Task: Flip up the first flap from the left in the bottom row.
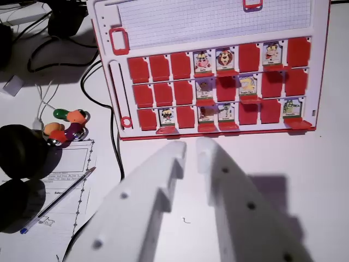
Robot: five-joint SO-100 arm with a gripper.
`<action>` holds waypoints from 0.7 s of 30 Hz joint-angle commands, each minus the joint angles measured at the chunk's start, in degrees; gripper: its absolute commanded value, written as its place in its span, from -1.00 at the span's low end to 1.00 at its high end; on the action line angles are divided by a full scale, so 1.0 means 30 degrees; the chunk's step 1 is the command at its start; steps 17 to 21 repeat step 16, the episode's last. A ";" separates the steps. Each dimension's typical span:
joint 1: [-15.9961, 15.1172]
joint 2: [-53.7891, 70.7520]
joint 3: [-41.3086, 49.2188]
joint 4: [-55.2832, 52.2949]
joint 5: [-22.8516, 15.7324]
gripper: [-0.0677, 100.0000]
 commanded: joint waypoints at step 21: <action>0.1025 0.1729 -0.0088 0.1172 0.0205 -0.96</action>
